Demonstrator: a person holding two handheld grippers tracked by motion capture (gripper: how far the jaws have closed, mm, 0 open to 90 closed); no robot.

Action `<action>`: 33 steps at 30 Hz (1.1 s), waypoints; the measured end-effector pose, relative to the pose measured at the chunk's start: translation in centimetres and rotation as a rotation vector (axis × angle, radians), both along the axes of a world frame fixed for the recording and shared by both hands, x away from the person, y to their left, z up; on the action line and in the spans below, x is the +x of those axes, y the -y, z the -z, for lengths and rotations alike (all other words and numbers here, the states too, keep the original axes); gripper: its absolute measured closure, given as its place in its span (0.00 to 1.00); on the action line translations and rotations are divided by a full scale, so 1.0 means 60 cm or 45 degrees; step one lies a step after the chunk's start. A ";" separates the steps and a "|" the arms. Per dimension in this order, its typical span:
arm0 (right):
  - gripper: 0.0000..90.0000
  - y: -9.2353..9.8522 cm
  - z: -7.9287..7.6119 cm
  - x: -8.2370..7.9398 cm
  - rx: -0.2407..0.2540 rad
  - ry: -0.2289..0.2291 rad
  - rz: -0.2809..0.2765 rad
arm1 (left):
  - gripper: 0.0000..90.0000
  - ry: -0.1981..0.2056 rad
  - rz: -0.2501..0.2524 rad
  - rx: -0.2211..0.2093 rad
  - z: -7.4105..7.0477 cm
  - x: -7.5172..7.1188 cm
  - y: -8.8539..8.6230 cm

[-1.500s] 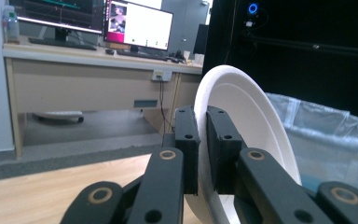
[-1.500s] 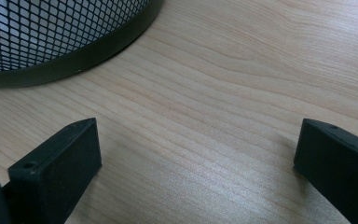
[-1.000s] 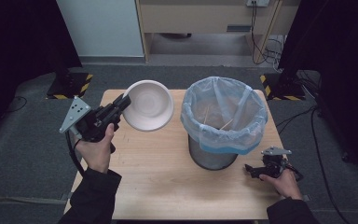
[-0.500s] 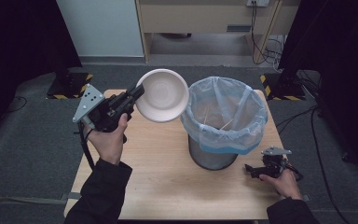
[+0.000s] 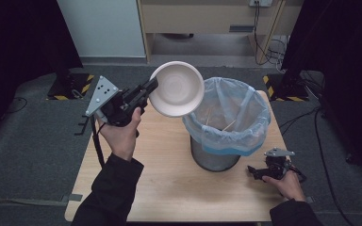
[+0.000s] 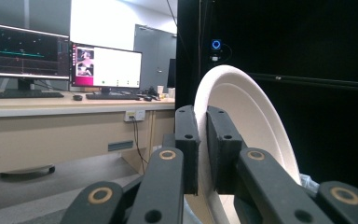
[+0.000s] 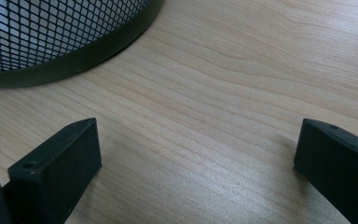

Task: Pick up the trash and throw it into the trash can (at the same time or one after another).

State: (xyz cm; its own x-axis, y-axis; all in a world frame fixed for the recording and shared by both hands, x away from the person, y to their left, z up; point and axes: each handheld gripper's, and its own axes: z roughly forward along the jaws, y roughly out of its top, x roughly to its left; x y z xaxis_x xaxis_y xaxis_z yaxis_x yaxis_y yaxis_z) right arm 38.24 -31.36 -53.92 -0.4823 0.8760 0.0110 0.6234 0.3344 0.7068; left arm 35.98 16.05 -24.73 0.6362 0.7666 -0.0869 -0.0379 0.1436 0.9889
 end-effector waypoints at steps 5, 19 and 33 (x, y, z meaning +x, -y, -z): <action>0.01 0.000 0.000 0.000 -0.001 0.003 -0.002 | 0.93 0.006 0.015 0.018 -0.007 0.008 0.022; 0.01 0.000 0.000 0.000 -0.001 0.003 -0.002 | 0.93 0.010 0.074 0.028 -0.012 0.027 0.087; 0.01 0.000 0.000 0.000 -0.001 0.003 -0.002 | 0.93 -0.044 0.077 0.088 0.011 0.061 0.150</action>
State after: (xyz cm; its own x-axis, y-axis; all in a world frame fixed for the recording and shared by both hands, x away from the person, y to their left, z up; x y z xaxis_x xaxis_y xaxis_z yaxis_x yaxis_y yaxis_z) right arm 38.25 -31.38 -53.93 -0.4837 0.8752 0.0094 0.6212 0.3357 0.7081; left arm 39.61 7.08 -25.41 0.6789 0.7320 -0.0576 0.0027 0.0760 0.9971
